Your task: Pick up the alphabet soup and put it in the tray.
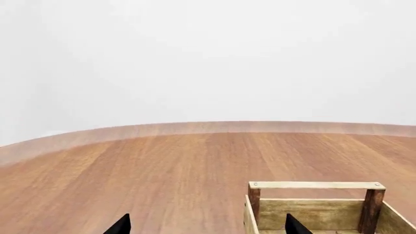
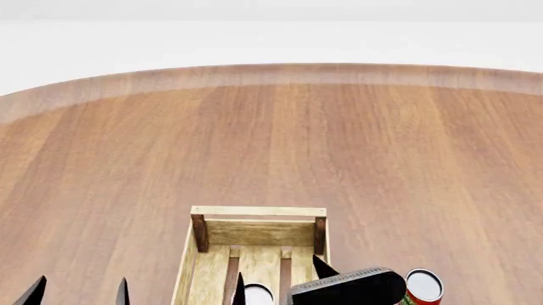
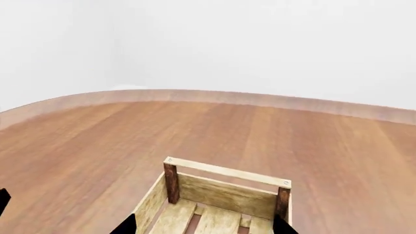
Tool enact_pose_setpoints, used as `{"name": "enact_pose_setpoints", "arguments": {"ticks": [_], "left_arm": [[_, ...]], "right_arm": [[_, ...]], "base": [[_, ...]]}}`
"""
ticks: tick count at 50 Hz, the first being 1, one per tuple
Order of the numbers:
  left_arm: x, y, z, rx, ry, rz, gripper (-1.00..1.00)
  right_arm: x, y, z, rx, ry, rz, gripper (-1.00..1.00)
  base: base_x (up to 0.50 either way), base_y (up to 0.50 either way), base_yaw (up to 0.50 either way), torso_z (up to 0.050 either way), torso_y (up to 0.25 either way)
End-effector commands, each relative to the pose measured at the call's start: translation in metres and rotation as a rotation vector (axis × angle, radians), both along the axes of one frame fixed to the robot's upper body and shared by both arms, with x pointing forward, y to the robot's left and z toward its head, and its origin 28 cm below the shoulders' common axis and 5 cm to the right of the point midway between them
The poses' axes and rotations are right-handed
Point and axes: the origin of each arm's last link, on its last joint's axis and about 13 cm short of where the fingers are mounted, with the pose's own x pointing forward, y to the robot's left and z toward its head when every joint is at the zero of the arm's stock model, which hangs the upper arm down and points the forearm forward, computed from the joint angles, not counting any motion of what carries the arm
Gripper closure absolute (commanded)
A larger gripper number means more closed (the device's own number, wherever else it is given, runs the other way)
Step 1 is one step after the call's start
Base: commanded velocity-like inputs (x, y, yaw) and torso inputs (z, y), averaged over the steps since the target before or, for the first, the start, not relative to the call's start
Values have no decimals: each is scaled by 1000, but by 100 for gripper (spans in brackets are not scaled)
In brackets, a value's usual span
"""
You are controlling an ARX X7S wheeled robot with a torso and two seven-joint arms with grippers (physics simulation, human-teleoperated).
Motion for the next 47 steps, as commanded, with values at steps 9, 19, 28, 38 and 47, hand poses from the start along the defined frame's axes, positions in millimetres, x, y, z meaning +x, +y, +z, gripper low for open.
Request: {"name": "enact_pose_setpoints", "arguments": {"ticks": [9, 19, 28, 38, 47], "left_arm": [[-15, -1, 17, -12, -55, -10, -100], [-22, -4, 30, -18, -94, -40, -100], [-27, -5, 38, -25, -116, -43, -100], [-33, -5, 51, -43, -145, -52, -100], [-38, -6, 65, -52, -180, -67, -100]], "right_arm": [[-25, -13, 23, 21, -142, -59, -100], [-32, -13, 40, 31, -201, -59, -100], [-37, -12, 47, 18, -227, -50, -100], [-45, -11, 57, 12, -255, -30, -100], [-49, -12, 67, -4, -283, -31, -100]], "base": [[0, 0, 0, 0, 0], [0, 0, 0, 0, 0], [0, 0, 0, 0, 0], [0, 0, 0, 0, 0], [0, 0, 0, 0, 0]]}}
